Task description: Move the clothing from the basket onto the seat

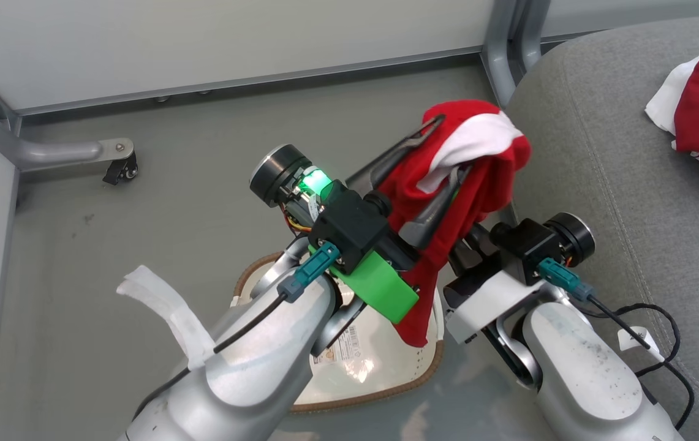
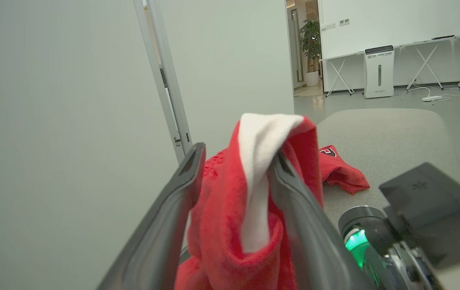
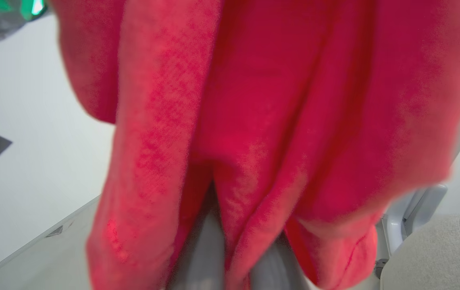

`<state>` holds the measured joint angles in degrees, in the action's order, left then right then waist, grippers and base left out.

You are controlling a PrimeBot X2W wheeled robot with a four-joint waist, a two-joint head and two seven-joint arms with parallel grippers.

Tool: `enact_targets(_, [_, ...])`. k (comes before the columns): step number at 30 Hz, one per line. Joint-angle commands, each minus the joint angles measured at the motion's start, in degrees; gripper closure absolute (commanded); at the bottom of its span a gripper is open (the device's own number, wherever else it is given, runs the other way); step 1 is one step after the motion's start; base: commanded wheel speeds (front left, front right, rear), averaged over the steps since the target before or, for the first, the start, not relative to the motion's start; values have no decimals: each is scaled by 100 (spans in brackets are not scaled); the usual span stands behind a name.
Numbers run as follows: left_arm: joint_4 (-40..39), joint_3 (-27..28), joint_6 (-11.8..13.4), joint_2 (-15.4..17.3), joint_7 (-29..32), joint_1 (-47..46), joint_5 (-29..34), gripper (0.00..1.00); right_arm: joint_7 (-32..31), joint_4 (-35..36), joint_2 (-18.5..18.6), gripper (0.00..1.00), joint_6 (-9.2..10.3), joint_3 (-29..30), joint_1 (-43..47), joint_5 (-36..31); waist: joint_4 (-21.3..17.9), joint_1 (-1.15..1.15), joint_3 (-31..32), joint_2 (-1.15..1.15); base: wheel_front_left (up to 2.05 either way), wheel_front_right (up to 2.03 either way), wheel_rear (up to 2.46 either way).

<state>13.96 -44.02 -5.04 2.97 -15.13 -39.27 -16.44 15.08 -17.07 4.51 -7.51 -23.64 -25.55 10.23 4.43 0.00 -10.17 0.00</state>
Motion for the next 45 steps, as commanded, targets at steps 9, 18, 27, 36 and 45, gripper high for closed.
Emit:
enact_targets(9, [37, -85, -24, 0, -1, 79, 81, 0, 13, 93, 8, 100, 4, 417, 0, -77, -10, 0, -117, 0, 0, 0, 0])
enact_targets(18, [82, -171, -32, 9, -1, 148, 92, 0, 13, 207, -6, 100, 4, 984, 106, -170, -212, 0, -259, 0, 0, 0, 0])
enact_targets(27, [178, -173, -19, 117, -1, 205, 136, 0, 14, 388, -63, 100, 4, 1341, 260, -216, -779, 0, -440, 0, 0, 0, 0])
enact_targets(36, [214, -126, -1, 241, -1, 249, 181, 0, 13, 614, -107, 100, 4, 1722, 494, -254, -1433, 0, -655, 0, 0, 0, 0])
enact_targets(45, [295, -72, 14, 369, -1, 307, 266, 0, 13, 880, -156, 100, 4, 2263, 971, -245, -2077, 0, -825, 0, 0, 0, 0])
